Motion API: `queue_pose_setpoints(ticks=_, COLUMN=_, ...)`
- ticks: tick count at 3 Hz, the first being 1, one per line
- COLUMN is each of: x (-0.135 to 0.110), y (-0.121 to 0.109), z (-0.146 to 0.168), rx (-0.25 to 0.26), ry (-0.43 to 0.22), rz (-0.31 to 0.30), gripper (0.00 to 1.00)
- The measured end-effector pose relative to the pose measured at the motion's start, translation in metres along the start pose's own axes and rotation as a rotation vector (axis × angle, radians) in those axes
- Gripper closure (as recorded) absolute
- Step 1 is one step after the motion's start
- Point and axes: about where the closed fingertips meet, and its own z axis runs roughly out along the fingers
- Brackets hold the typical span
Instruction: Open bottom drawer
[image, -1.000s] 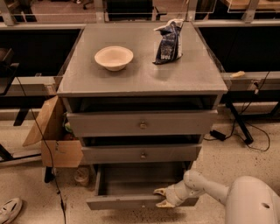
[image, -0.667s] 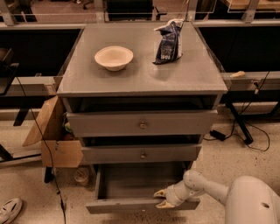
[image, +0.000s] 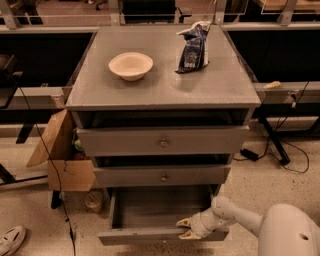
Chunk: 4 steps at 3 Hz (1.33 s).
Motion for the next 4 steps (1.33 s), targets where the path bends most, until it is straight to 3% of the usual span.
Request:
queue_pose_setpoints(ticks=1, x=0.0029, y=0.0045, z=0.0009, rx=0.001, ry=-0.011, rz=0.01, gripper=0.81)
queue_pose_setpoints(ticks=4, x=0.0026, y=0.008, z=0.0034, rx=0.003, ry=-0.022, rz=0.022, gripper=0.11)
